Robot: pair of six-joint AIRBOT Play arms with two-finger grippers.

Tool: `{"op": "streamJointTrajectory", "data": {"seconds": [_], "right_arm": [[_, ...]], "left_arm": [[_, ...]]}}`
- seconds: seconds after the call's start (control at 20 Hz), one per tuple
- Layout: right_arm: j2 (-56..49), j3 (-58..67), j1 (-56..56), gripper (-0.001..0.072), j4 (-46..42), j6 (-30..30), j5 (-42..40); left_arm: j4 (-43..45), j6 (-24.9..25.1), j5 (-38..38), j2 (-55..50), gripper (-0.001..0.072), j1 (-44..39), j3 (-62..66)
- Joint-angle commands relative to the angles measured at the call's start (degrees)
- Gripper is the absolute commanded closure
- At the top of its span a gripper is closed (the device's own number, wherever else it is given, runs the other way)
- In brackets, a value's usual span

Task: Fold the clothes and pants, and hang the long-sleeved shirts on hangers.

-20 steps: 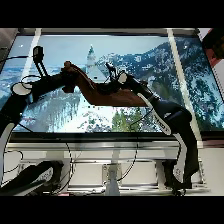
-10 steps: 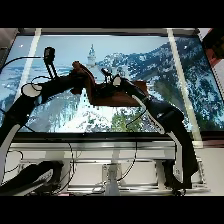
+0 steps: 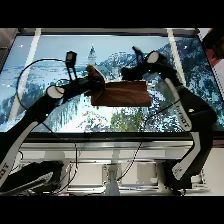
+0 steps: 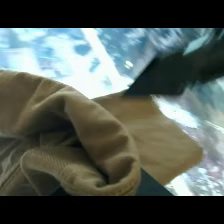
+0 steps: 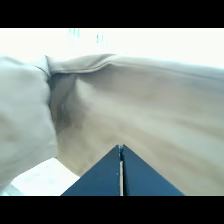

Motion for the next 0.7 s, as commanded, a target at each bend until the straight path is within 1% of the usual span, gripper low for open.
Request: {"op": "streamJointTrajectory", "data": {"seconds": [0.0,0.1,0.3,0.45,0.5,0.55,0.6,0.65], "right_arm": [[7.32,0.00,-7.74,0.0702,-1.01,-1.31,4.83],[10.43,0.02,-10.78,0.0702,-1.11,-2.51,5.97],[13.92,0.00,-15.06,0.0702,-3.08,-3.96,7.52],[14.16,0.00,-16.79,0.0701,-3.63,-3.89,8.83],[14.16,0.00,-17.00,0.0701,-4.00,-3.89,9.49],[14.16,0.00,-17.03,0.0700,-4.17,-3.91,9.64],[14.16,0.00,-17.03,0.0676,-4.76,-3.91,9.40],[14.16,0.00,-17.03,0.0633,-5.46,-3.91,9.14]], "left_arm": [[-0.20,-0.44,0.98,-8.74,0.0697,-7.63,8.83],[-0.15,-3.19,0.98,-15.10,0.0697,-11.74,16.31],[-0.15,-3.39,1.09,-25.81,0.0698,-17.46,29.66],[-0.17,-3.41,4.66,-31.67,0.0693,-19.47,32.11],[-0.20,-3.41,4.02,-33.16,0.0679,-19.78,32.11],[-0.17,-3.41,2.99,-34.25,0.0525,-20.06,32.11],[-0.20,-3.43,1.97,-35.01,0.0244,-20.50,32.11],[-0.42,-3.63,1.18,-35.23,0.0125,-20.94,32.11]]}}
